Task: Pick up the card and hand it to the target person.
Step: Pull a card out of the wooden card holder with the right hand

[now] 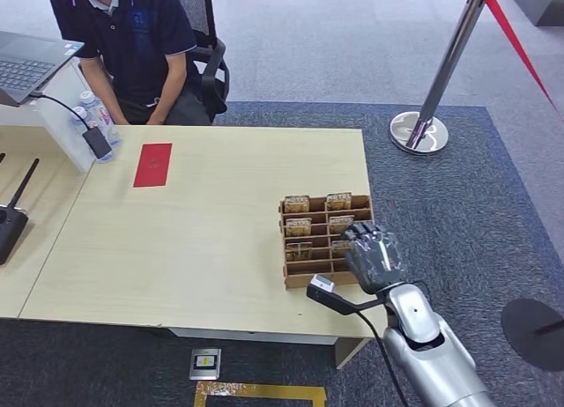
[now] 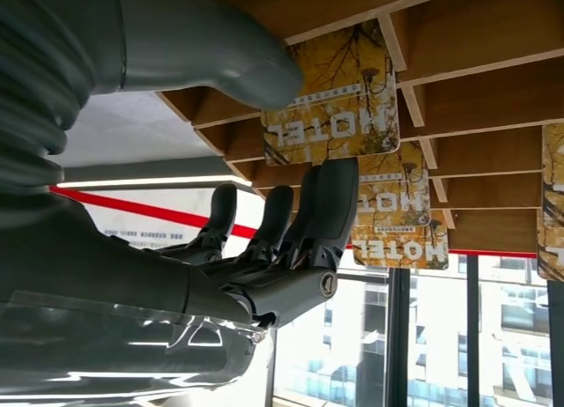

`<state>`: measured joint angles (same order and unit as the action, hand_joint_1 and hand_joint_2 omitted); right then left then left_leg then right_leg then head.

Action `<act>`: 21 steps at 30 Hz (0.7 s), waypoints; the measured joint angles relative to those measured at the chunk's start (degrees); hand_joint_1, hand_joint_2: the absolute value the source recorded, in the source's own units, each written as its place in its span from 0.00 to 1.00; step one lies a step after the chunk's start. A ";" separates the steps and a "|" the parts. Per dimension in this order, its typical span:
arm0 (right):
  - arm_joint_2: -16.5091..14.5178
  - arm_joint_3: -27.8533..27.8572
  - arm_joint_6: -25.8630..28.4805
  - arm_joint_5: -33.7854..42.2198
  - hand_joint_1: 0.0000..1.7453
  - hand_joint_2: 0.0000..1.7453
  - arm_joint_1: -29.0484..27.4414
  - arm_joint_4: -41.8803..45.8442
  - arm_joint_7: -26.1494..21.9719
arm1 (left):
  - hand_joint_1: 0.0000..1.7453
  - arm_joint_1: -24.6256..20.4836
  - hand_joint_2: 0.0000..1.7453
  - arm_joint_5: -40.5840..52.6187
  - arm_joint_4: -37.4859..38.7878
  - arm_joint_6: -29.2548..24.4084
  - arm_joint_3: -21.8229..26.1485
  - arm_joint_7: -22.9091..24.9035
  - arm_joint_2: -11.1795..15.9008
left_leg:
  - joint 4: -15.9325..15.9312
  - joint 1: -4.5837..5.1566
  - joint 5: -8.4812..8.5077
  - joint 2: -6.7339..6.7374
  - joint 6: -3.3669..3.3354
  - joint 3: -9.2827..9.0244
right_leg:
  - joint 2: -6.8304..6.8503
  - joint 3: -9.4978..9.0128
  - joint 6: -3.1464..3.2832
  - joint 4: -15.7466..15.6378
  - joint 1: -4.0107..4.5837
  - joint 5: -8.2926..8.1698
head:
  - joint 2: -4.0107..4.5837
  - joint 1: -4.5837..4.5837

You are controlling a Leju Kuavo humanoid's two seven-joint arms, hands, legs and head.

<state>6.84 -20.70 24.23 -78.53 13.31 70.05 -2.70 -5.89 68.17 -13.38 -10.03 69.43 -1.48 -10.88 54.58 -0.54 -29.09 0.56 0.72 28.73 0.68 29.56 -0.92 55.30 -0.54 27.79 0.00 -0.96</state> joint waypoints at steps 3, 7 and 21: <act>0.01 0.00 0.02 -0.01 0.46 1.00 -0.01 -0.09 0.10 | 0.00 0.00 0.00 0.09 0.00 0.02 -0.04 0.03 0.00 | 0.00 0.00 0.00 0.00 0.00 -0.01 | 0.00 0.00 0.00 0.00 0.00 0.00 | 0.00 0.00; 0.04 0.00 -0.08 -0.03 0.46 1.00 -0.01 -0.09 0.17 | 0.00 0.00 0.00 0.20 0.00 0.02 -0.08 0.04 0.00 | 0.00 0.00 0.00 0.00 0.00 -0.02 | 0.00 0.00 0.00 0.00 0.00 0.00 | 0.00 0.00; 0.66 -0.21 -1.48 -0.52 1.00 1.00 -0.08 -0.11 0.34 | 0.00 0.02 0.00 0.48 0.00 0.14 -0.63 0.23 0.04 | 0.00 0.00 0.00 0.00 0.00 -0.02 | 0.00 -0.01 0.00 0.00 0.00 0.00 | 0.00 -0.01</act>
<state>7.50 -20.91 22.75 -79.05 13.23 69.94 -2.37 -5.87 68.65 -13.38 -9.89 68.81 -1.25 -10.84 54.58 -0.54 -29.09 0.56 0.72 28.71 0.68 29.55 -0.92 55.30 -0.54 27.79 0.00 -0.97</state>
